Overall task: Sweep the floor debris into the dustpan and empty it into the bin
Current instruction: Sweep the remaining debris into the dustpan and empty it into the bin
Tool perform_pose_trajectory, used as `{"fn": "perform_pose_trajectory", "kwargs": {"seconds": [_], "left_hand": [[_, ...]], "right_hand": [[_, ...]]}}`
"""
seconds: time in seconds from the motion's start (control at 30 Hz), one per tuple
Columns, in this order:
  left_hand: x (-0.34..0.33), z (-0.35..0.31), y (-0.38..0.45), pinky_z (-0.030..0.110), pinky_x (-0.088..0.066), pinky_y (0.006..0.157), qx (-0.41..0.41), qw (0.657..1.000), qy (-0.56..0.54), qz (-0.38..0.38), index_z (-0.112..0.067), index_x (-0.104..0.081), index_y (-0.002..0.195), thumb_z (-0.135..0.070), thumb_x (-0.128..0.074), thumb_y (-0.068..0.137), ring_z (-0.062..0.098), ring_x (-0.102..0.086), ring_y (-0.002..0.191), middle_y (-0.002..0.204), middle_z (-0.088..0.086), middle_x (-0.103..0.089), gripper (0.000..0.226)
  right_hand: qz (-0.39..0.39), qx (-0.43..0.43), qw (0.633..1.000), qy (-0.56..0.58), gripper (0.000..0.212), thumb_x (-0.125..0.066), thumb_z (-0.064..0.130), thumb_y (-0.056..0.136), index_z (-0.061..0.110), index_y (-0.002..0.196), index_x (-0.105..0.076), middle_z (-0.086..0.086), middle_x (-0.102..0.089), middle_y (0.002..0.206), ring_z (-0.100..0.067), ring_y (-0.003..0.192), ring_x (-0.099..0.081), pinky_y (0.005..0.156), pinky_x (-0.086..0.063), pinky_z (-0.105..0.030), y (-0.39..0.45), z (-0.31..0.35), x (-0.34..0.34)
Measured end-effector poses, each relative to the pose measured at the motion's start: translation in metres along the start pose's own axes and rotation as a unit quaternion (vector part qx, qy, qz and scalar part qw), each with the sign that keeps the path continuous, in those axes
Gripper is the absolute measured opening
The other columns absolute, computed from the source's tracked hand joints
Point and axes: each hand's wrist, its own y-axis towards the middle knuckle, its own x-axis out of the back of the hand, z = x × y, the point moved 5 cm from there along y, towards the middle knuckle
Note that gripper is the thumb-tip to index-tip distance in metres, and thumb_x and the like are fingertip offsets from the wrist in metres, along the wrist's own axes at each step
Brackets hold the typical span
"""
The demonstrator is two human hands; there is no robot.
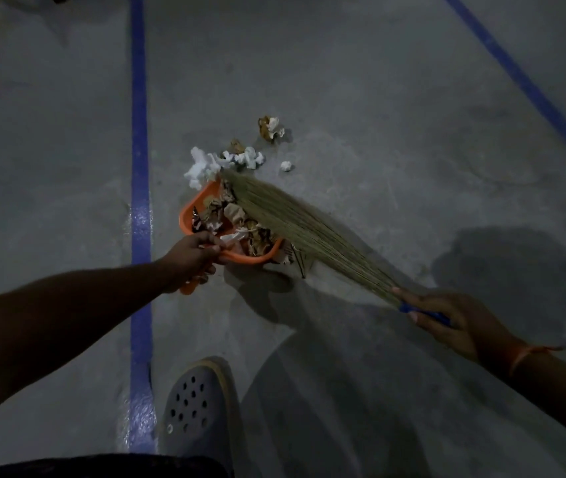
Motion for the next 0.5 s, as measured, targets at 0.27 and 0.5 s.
{"fn": "perform_pose_trajectory", "kwargs": {"seconds": [0.27,0.5], "left_hand": [[0.014,0.001,0.0,0.029,-0.047,0.05,-0.017,1.0,-0.005,-0.015,-0.01,-0.061,0.115,-0.013,-0.05,0.106,0.019,-0.061,0.067,0.101,0.018,-0.072,0.014],[0.014,0.003,-0.009,0.027,-0.047,0.05,-0.022,1.0,-0.012,0.0,-0.006,-0.059,0.121,-0.011,-0.05,0.106,0.016,-0.061,0.064,0.097,0.015,-0.07,0.018]], "right_hand": [[-0.063,-0.016,0.994,0.088,0.05,-0.07,0.018,0.086,0.065,0.1,-0.061,0.043,-0.063,0.087,0.014,0.072,-0.062,0.06,-0.042,-0.001,-0.013,0.006,0.026],[-0.077,-0.054,0.983,0.157,0.043,-0.066,0.004,0.088,0.03,0.122,-0.063,0.037,-0.062,0.073,0.017,0.064,-0.057,0.062,-0.041,0.0,-0.008,-0.005,0.025]]}}
